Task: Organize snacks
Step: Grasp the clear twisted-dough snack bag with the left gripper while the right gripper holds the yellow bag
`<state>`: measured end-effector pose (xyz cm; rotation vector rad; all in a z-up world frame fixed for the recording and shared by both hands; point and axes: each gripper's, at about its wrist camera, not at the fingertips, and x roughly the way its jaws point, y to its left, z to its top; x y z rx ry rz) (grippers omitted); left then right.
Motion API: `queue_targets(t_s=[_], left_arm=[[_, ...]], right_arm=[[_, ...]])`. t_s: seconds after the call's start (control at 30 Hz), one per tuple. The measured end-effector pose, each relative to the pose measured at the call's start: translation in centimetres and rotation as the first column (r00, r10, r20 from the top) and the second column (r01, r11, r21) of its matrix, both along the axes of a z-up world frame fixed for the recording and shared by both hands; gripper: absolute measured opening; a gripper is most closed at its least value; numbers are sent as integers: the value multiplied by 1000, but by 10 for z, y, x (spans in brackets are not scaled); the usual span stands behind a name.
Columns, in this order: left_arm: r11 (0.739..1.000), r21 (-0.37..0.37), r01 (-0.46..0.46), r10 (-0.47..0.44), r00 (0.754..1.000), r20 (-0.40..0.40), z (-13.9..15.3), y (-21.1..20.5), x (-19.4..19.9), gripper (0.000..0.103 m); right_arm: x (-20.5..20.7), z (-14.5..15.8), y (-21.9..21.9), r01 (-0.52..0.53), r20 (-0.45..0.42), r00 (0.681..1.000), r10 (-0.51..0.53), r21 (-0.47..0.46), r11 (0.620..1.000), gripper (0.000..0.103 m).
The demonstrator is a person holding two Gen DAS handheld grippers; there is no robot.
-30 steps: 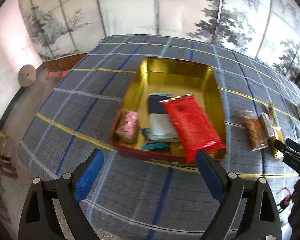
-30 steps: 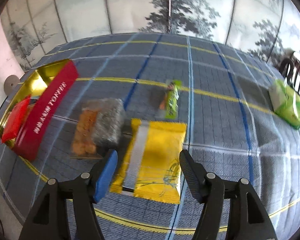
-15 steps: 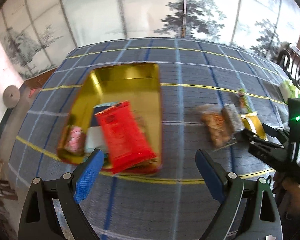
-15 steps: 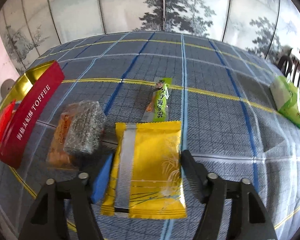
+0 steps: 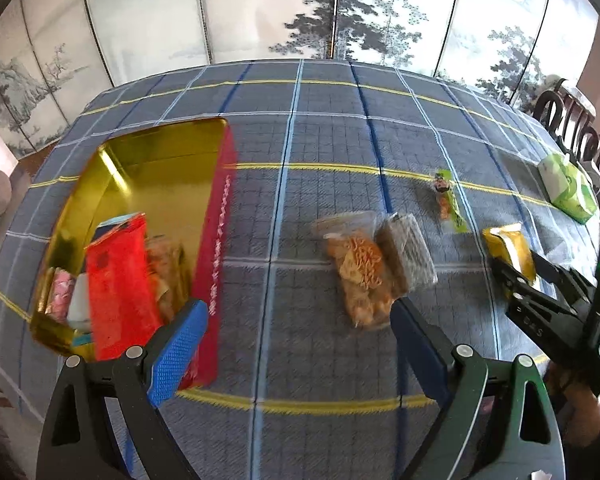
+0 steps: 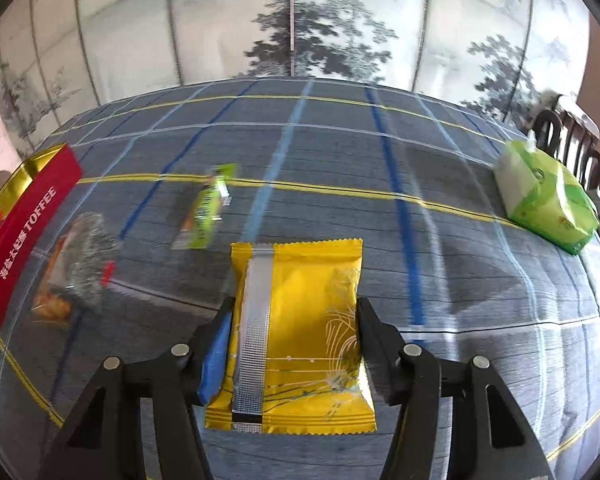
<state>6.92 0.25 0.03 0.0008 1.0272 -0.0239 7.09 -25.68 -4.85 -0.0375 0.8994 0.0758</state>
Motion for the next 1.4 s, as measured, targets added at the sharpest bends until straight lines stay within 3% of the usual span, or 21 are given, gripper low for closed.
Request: queue_targets(t_s=[0.37,0.63,0.83,1.0,1.4], left_arm=[[999,-48,-12,9,998,-68,-26,-15,31,77],[996,-89,-19,11,996,-92,-39,-25,44,76],[995,-102,-3,-8,994,-106,-43,-25,44,58],[994,-103,17,-29,993,-113,-44,-23,43,37],[994,-92,50,-59,994,-96,-45,-25,41,33]], right_arm=[[2,-1,-9,7,-1,1000,-7,9,1000,61],[2,-1,-9,7,-1,1000,-7,10,1000,61],[2,-1,-9,8,-1,1000,-8,9,1000,61],[3,-1,-8,8,-1,1000,-8,8,1000,62],[3,-2,-7,8,-1,1000,-8,6,1000,62]])
